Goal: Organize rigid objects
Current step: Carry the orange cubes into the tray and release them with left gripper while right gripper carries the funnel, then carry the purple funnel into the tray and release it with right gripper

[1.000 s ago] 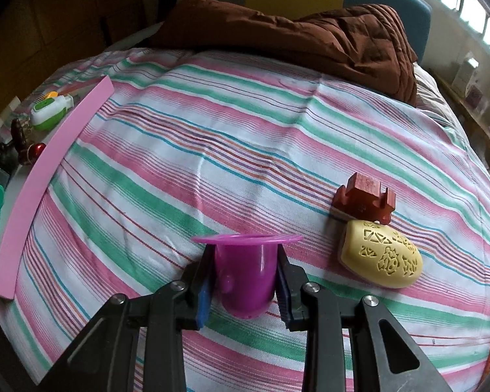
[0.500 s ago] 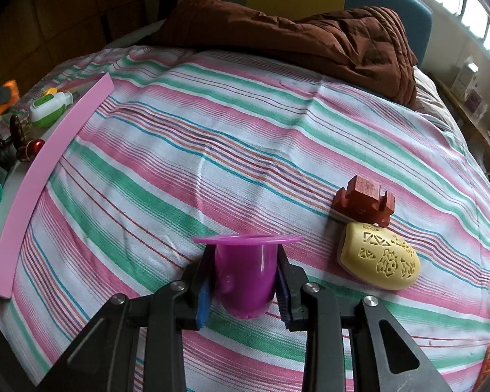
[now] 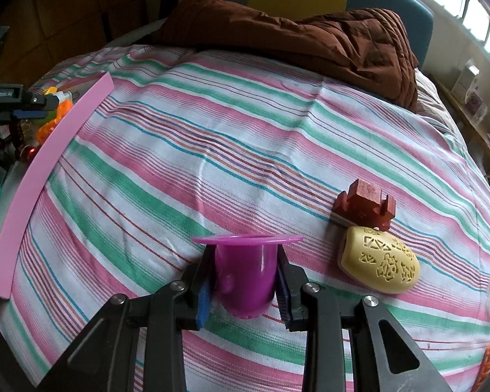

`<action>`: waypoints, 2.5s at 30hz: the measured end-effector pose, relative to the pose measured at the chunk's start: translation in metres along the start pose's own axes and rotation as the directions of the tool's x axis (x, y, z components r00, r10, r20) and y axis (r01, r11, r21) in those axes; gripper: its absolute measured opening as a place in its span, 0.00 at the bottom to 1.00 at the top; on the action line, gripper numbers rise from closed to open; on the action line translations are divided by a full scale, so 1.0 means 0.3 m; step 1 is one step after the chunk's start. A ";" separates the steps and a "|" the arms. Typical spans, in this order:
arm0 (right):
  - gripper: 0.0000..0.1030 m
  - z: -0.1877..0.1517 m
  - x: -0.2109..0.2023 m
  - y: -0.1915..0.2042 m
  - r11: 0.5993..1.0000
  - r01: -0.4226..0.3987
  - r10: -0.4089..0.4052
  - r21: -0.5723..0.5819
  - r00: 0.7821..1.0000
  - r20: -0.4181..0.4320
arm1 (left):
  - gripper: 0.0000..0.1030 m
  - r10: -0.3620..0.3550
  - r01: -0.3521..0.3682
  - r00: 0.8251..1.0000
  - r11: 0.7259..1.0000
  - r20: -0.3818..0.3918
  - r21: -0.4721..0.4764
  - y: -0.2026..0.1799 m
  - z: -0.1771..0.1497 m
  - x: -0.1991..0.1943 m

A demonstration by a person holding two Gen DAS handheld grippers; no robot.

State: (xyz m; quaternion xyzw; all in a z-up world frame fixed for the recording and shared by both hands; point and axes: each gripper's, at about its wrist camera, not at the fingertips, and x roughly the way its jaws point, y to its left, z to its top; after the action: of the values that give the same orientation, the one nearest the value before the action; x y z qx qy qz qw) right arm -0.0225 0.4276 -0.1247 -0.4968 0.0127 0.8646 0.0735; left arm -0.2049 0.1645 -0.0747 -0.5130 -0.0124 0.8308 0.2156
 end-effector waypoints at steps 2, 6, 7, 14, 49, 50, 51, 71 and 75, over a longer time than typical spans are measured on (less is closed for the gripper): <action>0.32 0.000 0.000 0.000 1.000 0.001 -0.001 0.000 1.000 0.000 | 0.44 0.005 -0.005 1.000 1.000 0.008 -0.002 0.006 -0.005 -0.023; 0.32 0.000 -0.002 0.001 1.000 0.003 -0.003 -0.004 1.000 0.001 | 0.44 0.047 -0.049 0.995 0.999 0.085 0.020 0.003 -0.041 -0.121; 0.32 0.000 -0.002 0.002 1.000 0.004 -0.004 -0.006 1.000 0.002 | 0.44 0.068 -0.072 0.992 0.997 0.108 0.034 -0.006 -0.058 -0.149; 0.32 -0.001 -0.006 0.009 1.000 0.014 -0.014 -0.012 1.000 0.008 | 0.44 0.114 -0.135 0.975 0.986 0.191 0.102 -0.047 -0.227 -0.301; 0.31 -0.023 -0.058 0.071 0.992 0.066 -0.064 0.105 0.998 -0.017 | 0.44 0.222 -0.238 0.945 0.971 0.242 0.038 0.111 -0.513 -0.497; 0.31 -0.023 -0.065 0.077 0.992 0.051 -0.050 0.116 0.999 -0.015 | 0.44 0.225 -0.241 0.944 0.970 0.242 0.040 0.115 -0.516 -0.496; 0.31 -0.023 -0.070 0.087 0.992 0.041 -0.040 0.121 0.999 -0.013 | 0.44 0.226 -0.243 0.943 0.969 0.242 0.040 0.119 -0.517 -0.495; 0.31 0.162 -0.232 0.801 0.905 -0.288 0.292 -0.313 0.956 -0.038 | 0.44 0.252 -0.243 0.937 0.968 0.242 -0.066 0.270 -0.525 -0.516; 0.31 0.223 -0.097 0.856 0.915 -0.281 0.257 -0.290 0.959 -0.117 | 0.44 0.260 -0.247 0.936 0.965 0.236 -0.084 0.294 -0.529 -0.517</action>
State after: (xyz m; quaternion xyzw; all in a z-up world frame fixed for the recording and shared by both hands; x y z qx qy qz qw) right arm -0.1013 0.1766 -0.0789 -0.5283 -0.0495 0.8385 -0.1240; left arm -0.0402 -0.0048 -0.0400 -0.4093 0.0055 0.9080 0.0898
